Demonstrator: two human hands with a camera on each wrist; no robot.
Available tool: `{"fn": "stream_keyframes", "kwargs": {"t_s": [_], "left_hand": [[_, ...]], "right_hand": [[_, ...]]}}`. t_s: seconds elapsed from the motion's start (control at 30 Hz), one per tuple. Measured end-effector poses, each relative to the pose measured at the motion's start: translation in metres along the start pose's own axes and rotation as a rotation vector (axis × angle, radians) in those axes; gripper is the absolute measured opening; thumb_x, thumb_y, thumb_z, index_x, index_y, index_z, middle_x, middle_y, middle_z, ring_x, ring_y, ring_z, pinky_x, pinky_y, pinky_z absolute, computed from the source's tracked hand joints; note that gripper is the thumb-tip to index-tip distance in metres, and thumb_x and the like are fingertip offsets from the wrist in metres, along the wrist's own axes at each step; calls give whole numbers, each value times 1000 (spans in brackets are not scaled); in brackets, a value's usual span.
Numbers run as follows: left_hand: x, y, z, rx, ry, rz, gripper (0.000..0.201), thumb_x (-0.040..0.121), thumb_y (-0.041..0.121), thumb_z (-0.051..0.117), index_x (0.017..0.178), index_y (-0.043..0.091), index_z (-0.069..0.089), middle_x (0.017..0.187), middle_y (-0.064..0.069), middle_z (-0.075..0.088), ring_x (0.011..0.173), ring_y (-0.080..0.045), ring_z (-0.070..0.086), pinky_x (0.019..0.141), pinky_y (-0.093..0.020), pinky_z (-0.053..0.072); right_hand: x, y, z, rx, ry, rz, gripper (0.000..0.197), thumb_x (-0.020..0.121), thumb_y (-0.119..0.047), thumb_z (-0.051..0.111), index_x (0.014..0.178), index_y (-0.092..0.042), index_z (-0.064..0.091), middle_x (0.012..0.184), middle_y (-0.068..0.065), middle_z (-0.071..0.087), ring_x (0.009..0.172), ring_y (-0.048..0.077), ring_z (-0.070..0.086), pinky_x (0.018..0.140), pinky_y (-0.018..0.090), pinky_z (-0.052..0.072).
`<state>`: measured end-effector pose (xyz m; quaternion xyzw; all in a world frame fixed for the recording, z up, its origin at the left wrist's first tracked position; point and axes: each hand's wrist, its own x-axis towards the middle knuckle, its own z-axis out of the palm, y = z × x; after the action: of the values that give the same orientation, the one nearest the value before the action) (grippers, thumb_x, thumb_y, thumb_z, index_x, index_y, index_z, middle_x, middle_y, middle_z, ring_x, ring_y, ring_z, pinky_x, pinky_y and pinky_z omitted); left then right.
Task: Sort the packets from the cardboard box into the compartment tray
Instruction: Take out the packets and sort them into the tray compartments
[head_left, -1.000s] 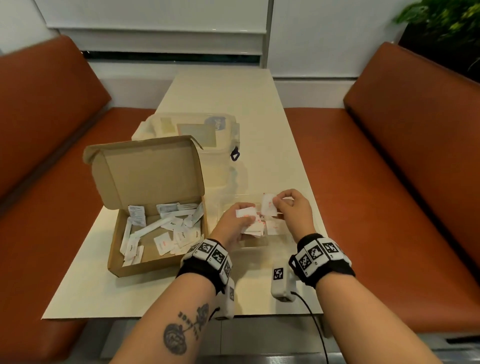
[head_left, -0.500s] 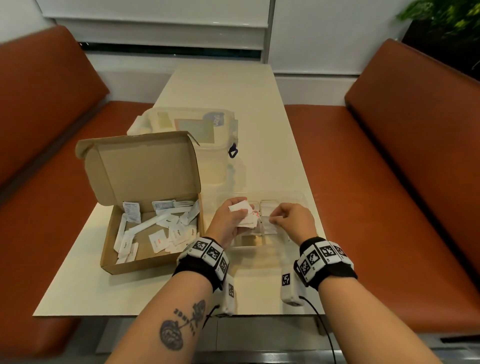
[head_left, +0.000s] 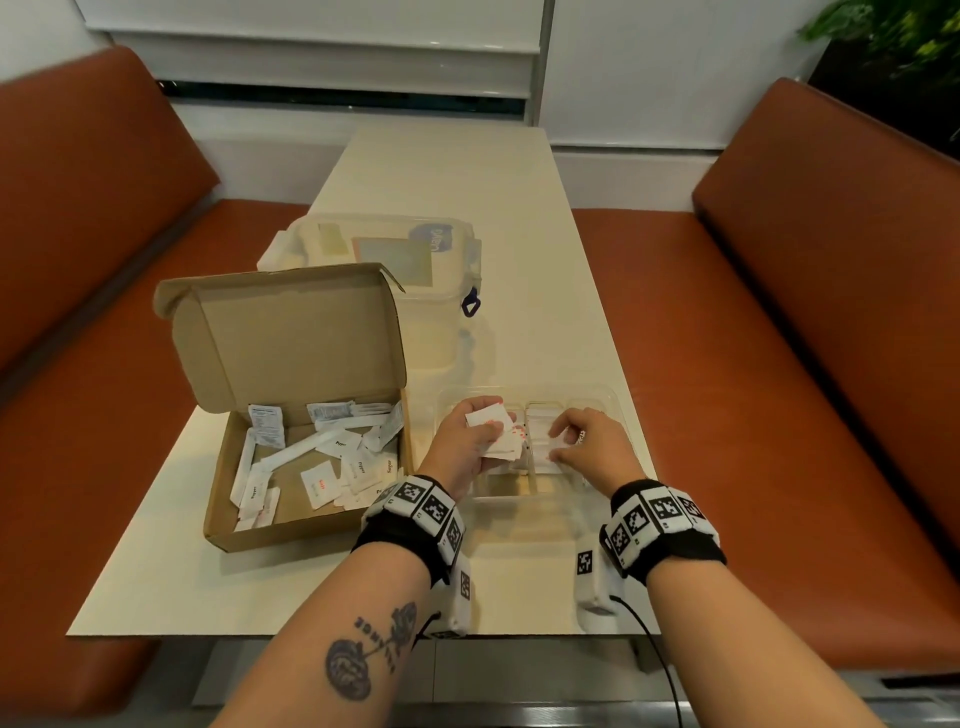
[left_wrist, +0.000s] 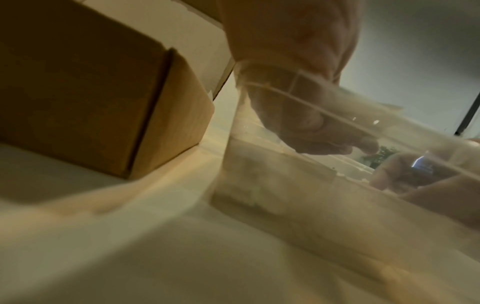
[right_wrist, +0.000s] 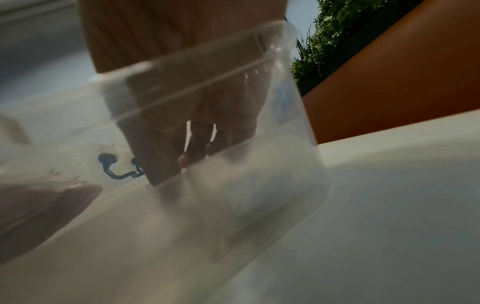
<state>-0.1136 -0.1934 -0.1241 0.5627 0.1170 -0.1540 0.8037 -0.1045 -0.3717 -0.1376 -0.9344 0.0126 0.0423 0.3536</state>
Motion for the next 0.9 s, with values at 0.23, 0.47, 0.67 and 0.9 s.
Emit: {"fn": "stream_keyframes", "kwargs": {"t_s": [0.23,0.47,0.67,0.9], "left_hand": [[0,-1,0,0,-14,5,30,93,-7,46,116,12,49,103,-8,64,87,-24,64,62,-32,58],[0,-2,-1,11,-43,-2,26,94,-4,46,110,15,52,101,-7,65,83,-21,65,63,-33,57],[1,-1,1,-49,-65,-50,14,99,15,44,102,14,58,91,-11,65,73,-20,66,53,-30,57],[-1,1,-2,-21,-134,-89,43,82,3,67,121,16,53,101,-10,67,80,-19,68,60,-30,57]], "right_hand": [[3,0,6,-150,-10,-30,33,70,-6,76,70,-21,46,77,-4,47,69,13,44,55,19,30],[0,-11,3,-4,124,-67,12,78,-15,70,80,-17,59,79,0,56,74,14,49,59,22,34],[4,-46,7,321,59,-43,20,81,-31,72,85,-12,68,78,-2,62,68,7,52,58,13,40],[11,-49,13,409,-42,36,17,74,-16,78,83,-10,65,71,-4,57,63,9,53,46,4,39]]}}
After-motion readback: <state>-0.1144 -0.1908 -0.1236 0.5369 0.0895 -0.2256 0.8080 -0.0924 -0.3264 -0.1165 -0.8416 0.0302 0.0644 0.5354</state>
